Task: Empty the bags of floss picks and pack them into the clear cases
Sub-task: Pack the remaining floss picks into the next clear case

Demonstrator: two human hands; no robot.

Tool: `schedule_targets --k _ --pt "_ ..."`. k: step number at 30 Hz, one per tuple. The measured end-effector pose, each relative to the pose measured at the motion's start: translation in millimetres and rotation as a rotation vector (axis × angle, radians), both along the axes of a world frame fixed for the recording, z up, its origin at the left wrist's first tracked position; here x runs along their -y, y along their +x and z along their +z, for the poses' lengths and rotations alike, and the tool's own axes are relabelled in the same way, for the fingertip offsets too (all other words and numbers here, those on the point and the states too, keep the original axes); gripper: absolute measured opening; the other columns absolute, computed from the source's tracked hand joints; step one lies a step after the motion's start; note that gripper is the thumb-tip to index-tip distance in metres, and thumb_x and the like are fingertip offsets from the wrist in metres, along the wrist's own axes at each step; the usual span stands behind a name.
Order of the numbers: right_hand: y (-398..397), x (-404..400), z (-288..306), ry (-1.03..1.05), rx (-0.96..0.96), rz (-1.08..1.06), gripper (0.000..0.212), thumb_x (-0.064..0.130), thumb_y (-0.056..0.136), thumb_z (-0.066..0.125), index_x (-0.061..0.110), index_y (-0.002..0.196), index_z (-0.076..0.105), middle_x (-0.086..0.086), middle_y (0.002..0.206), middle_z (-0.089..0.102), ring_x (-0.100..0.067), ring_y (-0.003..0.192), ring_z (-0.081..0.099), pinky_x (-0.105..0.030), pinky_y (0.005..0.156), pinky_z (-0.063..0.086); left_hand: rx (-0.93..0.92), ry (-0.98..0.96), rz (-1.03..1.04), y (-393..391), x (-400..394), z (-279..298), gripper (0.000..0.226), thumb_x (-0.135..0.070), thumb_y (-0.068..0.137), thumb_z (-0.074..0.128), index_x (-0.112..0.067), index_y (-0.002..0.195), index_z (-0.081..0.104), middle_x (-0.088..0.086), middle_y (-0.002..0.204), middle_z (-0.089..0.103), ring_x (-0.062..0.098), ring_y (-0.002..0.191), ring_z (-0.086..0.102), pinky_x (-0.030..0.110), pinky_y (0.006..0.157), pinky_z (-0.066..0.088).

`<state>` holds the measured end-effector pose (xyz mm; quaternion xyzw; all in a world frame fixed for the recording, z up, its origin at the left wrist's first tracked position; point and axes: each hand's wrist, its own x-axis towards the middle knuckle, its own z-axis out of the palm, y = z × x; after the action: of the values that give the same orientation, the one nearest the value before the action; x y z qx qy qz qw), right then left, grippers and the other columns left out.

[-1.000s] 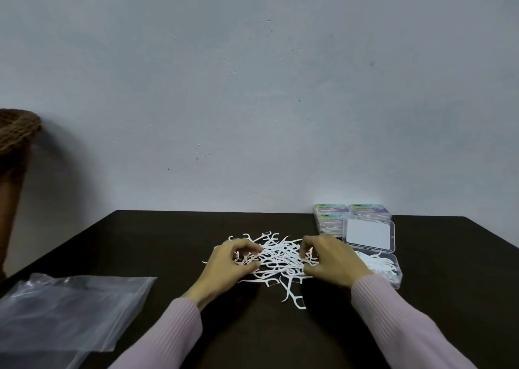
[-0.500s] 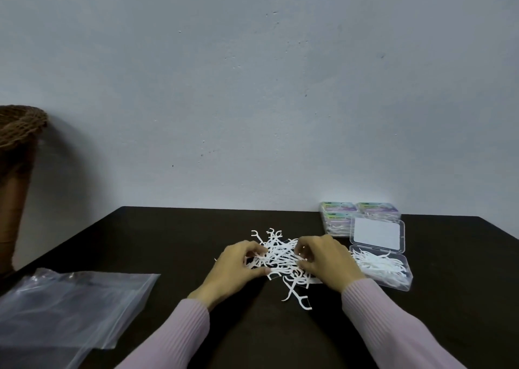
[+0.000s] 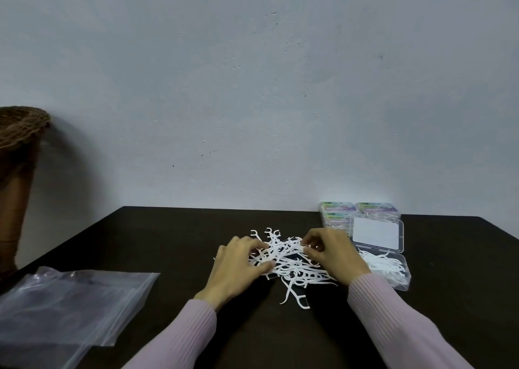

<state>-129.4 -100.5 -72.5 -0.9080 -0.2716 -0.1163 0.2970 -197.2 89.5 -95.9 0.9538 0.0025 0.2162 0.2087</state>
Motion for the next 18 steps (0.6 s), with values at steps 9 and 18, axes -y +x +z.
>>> schedule_targets --k 9,18 --pt "1 7 5 0.101 -0.072 -0.009 0.007 0.021 0.083 0.068 0.022 0.09 0.067 0.01 0.076 0.063 -0.003 0.074 0.061 -0.023 0.076 0.052 0.055 0.092 -0.016 5 12 -1 0.026 -0.047 0.086 0.06 -0.031 0.105 0.066 -0.016 0.107 0.063 0.003 0.102 0.051 0.024 0.09 0.032" --pt "5 22 9 0.399 -0.276 0.004 0.009 0.005 0.077 0.073 0.008 0.084 0.068 -0.001 0.066 0.069 -0.005 0.047 0.062 -0.012 0.054 0.051 0.187 0.506 -0.081 8 10 1 0.015 -0.014 0.078 0.07 -0.019 0.067 0.061 -0.004 0.06 0.061 0.015 0.056 0.056 0.029 0.073 0.05"
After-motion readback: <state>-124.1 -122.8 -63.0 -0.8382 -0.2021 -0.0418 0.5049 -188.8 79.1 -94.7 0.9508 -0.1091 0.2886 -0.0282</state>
